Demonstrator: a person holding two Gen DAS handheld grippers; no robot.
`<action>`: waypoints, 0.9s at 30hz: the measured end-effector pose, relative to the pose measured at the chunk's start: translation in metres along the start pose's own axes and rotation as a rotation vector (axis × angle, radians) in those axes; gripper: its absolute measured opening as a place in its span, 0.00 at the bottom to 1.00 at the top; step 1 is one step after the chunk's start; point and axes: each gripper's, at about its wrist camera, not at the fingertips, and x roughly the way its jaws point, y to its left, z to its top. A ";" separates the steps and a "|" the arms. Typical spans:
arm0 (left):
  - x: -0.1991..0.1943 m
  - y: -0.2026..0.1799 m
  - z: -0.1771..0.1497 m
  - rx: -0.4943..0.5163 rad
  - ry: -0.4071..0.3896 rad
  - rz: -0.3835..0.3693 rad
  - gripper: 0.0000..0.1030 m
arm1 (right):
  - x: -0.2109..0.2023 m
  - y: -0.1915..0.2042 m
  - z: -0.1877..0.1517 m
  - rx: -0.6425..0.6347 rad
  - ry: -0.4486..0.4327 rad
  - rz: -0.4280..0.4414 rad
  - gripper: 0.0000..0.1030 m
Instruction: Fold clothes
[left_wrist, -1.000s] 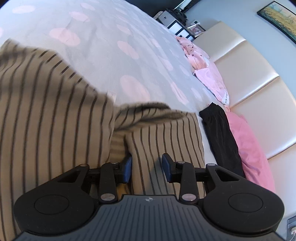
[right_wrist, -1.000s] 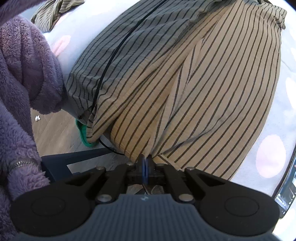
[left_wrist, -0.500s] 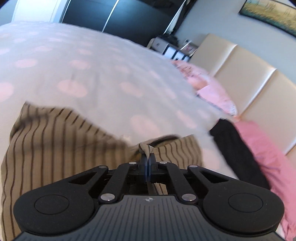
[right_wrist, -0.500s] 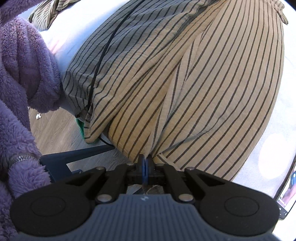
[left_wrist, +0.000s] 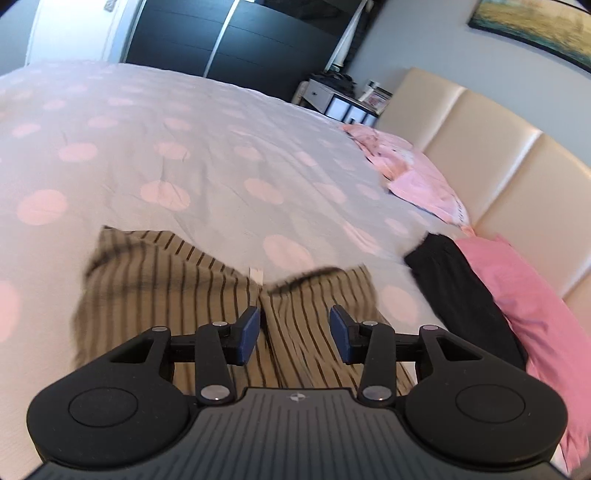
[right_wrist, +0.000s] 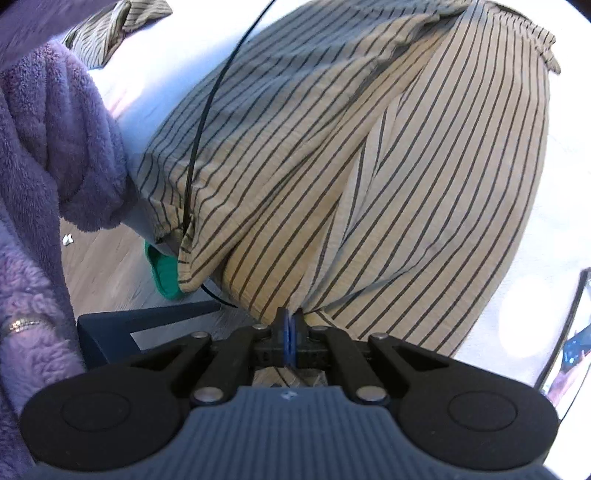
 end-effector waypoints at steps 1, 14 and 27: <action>-0.012 -0.002 -0.004 0.019 0.011 0.002 0.38 | -0.002 0.003 -0.001 -0.009 -0.009 -0.012 0.02; -0.157 -0.038 -0.103 0.256 0.185 0.019 0.39 | 0.018 0.060 0.001 -0.215 -0.014 -0.190 0.02; -0.226 -0.090 -0.263 0.433 0.346 -0.032 0.39 | 0.000 0.051 -0.030 -0.100 -0.118 -0.087 0.07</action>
